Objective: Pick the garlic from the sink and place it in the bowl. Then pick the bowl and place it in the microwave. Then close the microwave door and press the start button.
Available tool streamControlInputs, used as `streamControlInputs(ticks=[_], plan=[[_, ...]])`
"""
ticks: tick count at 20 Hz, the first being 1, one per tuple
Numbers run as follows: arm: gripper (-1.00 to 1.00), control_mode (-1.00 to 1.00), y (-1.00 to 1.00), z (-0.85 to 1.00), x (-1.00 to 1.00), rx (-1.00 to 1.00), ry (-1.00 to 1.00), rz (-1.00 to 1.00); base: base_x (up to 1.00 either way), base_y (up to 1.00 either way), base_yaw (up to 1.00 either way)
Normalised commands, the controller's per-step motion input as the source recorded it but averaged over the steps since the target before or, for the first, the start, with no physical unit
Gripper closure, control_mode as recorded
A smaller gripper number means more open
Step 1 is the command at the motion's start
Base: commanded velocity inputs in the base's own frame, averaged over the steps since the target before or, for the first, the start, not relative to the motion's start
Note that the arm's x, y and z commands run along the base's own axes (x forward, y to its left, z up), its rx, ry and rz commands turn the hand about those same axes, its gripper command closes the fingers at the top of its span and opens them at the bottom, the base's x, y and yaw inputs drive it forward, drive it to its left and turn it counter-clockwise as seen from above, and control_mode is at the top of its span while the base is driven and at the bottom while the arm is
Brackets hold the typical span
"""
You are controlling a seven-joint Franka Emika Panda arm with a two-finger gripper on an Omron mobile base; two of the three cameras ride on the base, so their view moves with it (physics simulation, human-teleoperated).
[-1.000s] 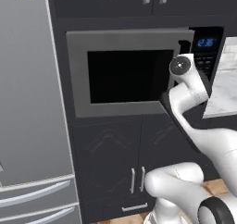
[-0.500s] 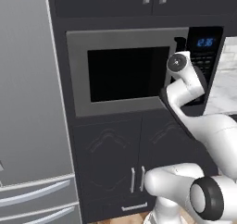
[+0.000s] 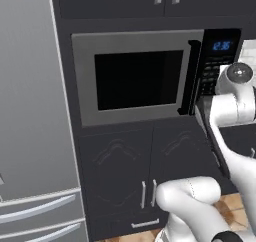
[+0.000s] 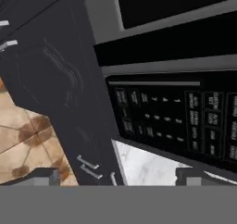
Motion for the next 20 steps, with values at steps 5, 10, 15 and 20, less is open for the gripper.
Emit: streamControlInputs(ticks=[5,10,15,20], plan=[[-1.0,-1.0,-0.12,-0.73,-0.31,0.08,-0.35,0.47,0.0,0.0,0.0],[-1.0,-1.0,-0.03,-0.04,0.13,0.02,-0.29,0.3,0.0,0.0,0.0],[-1.0,-1.0,0.0,-0.14,0.02,0.2,-0.16,0.25,0.0,0.0,0.0],[-1.0,-1.0,0.01,-0.18,0.02,0.21,-0.03,0.23,0.0,0.0,0.0]])
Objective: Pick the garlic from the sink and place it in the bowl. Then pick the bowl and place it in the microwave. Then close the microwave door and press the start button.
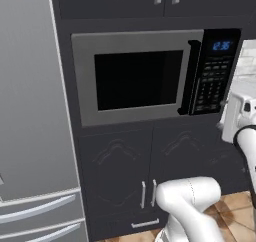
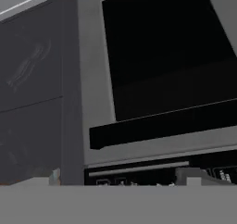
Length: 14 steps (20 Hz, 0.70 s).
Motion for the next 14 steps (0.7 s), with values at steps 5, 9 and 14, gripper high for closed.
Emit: streamControlInputs(ticks=[5,9,14], plan=[[1.0,-1.0,0.19,-0.3,0.22,0.09,-0.01,0.08,0.0,0.0,0.0],[1.0,-1.0,0.02,-0.22,0.51,0.0,0.0,-0.01,0.0,0.0,0.0],[1.0,-1.0,-0.19,-0.02,0.47,0.02,-0.02,-0.13,0.0,0.0,0.0]])
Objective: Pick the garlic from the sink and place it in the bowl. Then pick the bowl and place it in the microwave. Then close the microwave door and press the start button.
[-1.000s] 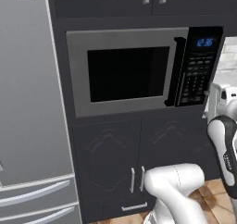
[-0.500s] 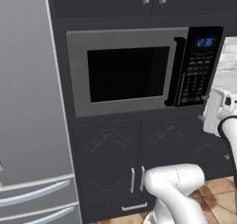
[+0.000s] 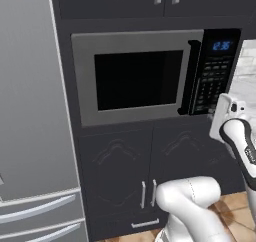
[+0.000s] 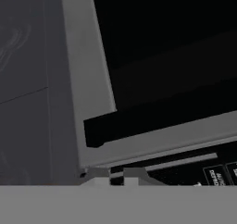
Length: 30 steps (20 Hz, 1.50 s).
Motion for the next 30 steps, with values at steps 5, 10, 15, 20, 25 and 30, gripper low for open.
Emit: streamControlInputs(ticks=[5,10,15,20,25,30], plan=[[1.0,-1.0,-0.21,-0.28,0.31,0.03,0.0,-0.11,0.0,0.0,0.0],[1.0,-1.0,-0.01,-0.08,0.44,0.01,0.0,-0.08,0.0,0.0,0.0],[1.0,-1.0,-0.18,-0.01,0.09,0.05,-0.02,-0.02,0.0,0.0,0.0],[1.0,-1.0,-0.15,-0.03,0.32,0.04,0.0,-0.01,0.0,0.0,0.0],[1.0,-1.0,0.0,-0.31,0.5,0.0,0.0,0.0,0.0,0.0,0.0],[1.0,-1.0,0.0,-0.27,0.59,0.0,0.0,0.0,0.0,0.0,0.0]])
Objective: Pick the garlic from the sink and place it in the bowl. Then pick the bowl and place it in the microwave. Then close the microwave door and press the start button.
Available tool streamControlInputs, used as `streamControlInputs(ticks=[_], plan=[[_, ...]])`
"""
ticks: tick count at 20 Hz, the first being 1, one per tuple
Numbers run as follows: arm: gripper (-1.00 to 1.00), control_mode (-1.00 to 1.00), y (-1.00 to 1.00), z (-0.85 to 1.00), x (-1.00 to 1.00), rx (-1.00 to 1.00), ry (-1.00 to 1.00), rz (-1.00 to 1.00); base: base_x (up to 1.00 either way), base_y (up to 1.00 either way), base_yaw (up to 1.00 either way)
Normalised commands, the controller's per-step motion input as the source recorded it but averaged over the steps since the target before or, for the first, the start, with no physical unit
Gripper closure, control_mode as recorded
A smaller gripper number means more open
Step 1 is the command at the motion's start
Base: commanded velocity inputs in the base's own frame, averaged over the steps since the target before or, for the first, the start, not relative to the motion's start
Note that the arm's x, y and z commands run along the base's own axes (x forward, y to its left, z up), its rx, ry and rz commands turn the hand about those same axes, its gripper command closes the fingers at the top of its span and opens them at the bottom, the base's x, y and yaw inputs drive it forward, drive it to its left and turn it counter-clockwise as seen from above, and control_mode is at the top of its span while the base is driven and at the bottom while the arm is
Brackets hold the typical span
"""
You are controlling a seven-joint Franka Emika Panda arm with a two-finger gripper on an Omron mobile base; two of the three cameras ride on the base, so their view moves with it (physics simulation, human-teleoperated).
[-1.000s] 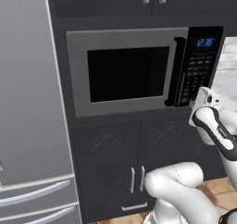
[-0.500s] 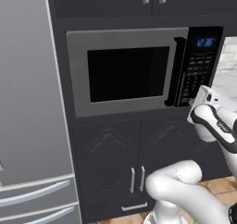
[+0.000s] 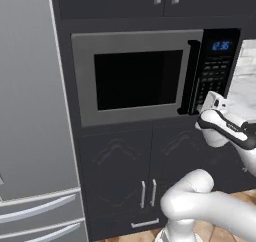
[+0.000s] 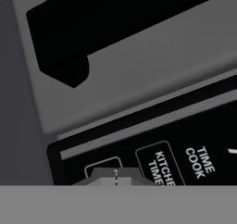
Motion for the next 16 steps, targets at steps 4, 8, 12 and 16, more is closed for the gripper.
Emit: streamControlInputs(ticks=[4,8,12,16], plan=[[1.0,-1.0,0.0,-0.33,0.52,0.0,0.0,0.0,0.0,0.0,0.0],[1.0,-1.0,0.0,-0.22,0.25,0.01,0.0,0.0,0.0,0.0,0.0],[1.0,-1.0,0.0,0.0,0.0,0.01,0.01,0.0,0.0,0.0,0.0],[1.0,-1.0,0.0,0.0,0.0,0.0,0.0,0.0,0.0,0.0,0.0]])
